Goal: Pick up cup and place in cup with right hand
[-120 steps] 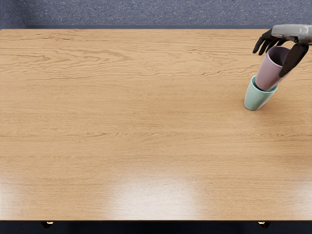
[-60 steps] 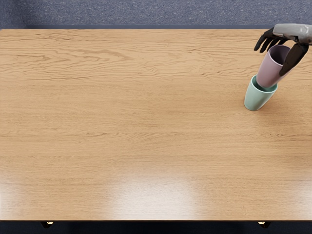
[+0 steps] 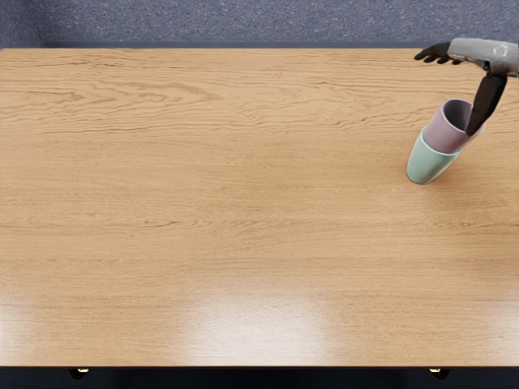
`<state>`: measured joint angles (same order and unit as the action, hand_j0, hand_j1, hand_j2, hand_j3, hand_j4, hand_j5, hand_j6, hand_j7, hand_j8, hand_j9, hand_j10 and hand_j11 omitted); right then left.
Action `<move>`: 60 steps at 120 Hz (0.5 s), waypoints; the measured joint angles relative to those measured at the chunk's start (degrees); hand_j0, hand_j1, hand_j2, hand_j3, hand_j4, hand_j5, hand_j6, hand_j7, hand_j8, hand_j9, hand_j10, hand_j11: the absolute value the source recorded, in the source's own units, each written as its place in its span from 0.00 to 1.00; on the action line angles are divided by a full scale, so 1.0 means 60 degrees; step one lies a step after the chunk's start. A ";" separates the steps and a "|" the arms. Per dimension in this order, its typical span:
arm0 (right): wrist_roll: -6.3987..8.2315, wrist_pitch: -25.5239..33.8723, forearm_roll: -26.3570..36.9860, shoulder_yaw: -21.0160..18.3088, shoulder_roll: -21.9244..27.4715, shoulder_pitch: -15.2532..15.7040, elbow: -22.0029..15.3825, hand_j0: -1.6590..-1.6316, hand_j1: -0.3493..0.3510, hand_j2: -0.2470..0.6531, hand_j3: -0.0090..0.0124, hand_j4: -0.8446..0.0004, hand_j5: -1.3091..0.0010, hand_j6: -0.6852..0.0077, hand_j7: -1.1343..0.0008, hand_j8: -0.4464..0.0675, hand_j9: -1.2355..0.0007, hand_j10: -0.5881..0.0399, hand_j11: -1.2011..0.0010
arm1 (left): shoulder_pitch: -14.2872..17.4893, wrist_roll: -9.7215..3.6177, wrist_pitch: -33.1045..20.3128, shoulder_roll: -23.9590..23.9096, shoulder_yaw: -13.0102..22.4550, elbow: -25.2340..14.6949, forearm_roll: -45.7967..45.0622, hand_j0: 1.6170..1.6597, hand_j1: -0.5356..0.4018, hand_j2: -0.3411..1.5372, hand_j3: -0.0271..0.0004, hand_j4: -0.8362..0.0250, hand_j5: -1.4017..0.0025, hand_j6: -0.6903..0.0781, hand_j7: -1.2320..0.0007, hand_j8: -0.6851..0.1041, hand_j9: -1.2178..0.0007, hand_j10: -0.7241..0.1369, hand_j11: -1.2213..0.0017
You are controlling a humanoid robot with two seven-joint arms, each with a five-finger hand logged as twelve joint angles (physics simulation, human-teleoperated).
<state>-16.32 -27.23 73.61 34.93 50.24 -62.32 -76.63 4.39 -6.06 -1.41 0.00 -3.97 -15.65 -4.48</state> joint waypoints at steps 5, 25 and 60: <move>-0.0001 -0.0001 -0.0008 0.0002 0.0006 0.0021 -0.0099 0.04 0.17 0.27 0.42 0.87 0.89 0.82 0.88 0.66 0.89 0.77 0.88 | 0.0000 0.0000 0.0000 0.0000 0.0000 0.0000 0.0000 0.96 0.94 0.18 0.98 0.97 1.00 0.90 1.00 0.87 1.00 0.84 1.00; -0.0052 -0.0043 -0.0134 0.0010 -0.0001 0.0056 -0.0565 0.04 0.11 0.27 0.42 0.91 0.93 0.88 0.92 0.73 0.93 0.83 0.93 | 0.0000 0.0000 0.0000 0.0000 0.0000 0.0000 0.0000 0.96 0.94 0.18 0.98 0.97 1.00 0.90 1.00 0.87 1.00 0.84 1.00; -0.0051 -0.1039 -0.3750 0.0095 -0.0133 0.0057 -0.0877 0.04 0.06 0.27 0.42 0.95 0.96 0.93 0.96 0.79 0.96 0.87 0.96 | 0.0000 0.0000 0.0000 0.0000 0.0001 0.0000 0.0000 0.96 0.94 0.18 0.98 0.97 1.00 0.90 1.00 0.87 1.00 0.84 1.00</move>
<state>-16.63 -33.47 51.11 35.50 49.44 -61.97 -81.89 4.39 -6.06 -1.41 0.00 -3.96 -15.65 -4.48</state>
